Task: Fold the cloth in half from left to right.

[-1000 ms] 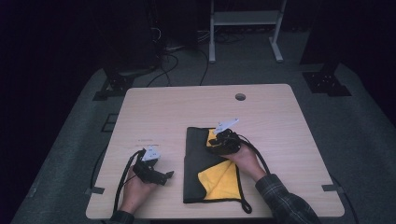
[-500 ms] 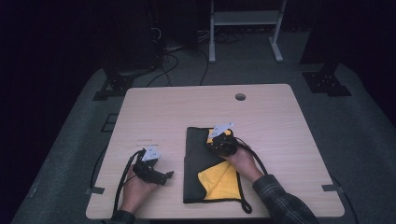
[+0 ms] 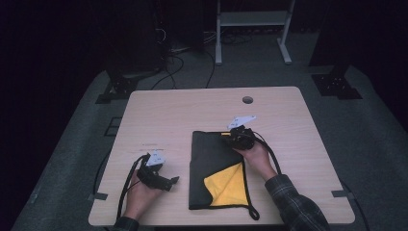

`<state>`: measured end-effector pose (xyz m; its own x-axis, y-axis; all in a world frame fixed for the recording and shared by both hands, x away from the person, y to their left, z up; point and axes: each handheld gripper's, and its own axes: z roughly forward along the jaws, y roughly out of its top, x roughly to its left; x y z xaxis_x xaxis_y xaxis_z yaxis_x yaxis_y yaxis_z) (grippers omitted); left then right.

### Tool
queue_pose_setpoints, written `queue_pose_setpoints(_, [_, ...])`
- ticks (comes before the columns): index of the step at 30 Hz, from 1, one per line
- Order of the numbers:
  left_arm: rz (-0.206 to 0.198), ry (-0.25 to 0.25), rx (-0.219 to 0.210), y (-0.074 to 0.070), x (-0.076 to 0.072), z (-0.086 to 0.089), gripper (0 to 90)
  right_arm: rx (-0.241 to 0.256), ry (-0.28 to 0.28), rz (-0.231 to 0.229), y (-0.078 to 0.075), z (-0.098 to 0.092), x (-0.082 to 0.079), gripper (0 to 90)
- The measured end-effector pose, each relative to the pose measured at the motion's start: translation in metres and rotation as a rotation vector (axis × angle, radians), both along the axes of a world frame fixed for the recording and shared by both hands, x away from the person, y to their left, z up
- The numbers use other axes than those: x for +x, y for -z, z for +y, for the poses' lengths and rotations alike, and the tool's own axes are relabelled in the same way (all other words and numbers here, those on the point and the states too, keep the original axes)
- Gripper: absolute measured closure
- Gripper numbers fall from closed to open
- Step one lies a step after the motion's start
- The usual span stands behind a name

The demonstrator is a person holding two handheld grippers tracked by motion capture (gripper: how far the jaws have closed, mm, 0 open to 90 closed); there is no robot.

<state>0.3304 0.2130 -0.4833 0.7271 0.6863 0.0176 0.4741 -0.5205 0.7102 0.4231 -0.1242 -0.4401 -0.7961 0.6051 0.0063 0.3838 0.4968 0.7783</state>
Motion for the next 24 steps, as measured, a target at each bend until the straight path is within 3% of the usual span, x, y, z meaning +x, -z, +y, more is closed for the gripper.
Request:
queue_pose_setpoints(15, [-0.001, -0.001, -0.004, 0.0, 0.0, 0.0, 0.0, 0.009, 0.107, 0.005, 0.0, -0.028, 0.028, 85.6])
queue_pose_setpoints(24, [-0.001, -0.001, -0.003, 0.0, 0.0, 0.0, 0.0, -0.011, 0.162, 0.039, 0.016, -0.04, 0.041, 85.6])
